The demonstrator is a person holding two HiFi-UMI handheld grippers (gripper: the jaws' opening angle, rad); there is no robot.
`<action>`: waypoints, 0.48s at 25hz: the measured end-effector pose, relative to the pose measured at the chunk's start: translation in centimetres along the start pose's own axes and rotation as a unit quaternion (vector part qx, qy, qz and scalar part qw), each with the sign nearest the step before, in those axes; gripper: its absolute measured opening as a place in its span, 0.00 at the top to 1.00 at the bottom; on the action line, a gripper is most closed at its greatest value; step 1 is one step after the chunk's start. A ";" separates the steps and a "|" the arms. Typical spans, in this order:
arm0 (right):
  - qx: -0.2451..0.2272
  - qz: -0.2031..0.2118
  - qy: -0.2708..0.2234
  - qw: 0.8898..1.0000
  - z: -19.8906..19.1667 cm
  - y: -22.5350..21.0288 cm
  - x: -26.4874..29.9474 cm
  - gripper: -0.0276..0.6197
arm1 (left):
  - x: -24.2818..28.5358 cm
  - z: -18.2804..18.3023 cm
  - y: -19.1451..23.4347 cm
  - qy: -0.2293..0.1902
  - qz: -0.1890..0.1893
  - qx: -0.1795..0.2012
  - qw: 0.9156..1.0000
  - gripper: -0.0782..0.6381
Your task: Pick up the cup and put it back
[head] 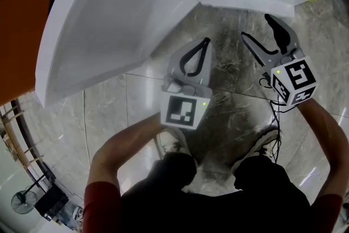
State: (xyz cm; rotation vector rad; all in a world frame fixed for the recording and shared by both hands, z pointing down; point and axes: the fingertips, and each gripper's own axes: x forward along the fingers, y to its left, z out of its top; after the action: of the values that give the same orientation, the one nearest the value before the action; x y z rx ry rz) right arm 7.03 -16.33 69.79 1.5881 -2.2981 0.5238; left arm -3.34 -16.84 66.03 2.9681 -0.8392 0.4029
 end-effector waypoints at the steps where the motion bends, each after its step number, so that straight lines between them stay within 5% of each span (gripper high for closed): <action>1: -0.001 0.004 -0.001 1.000 -0.2 0.3 -0.3 0.46 | 0.0 0.1 0.0 -0.001 -0.001 0.003 1.000 0.89; 12: -0.008 0.019 -0.003 1.000 -1.6 2.7 -3.6 0.46 | -0.6 -0.1 -0.4 0.003 -0.011 0.027 1.000 0.89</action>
State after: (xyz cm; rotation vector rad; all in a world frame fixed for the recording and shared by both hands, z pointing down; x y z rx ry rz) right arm 5.76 -11.73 69.30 1.5443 -2.3357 0.5083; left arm -3.64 -16.18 66.03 3.0208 -0.8078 0.4418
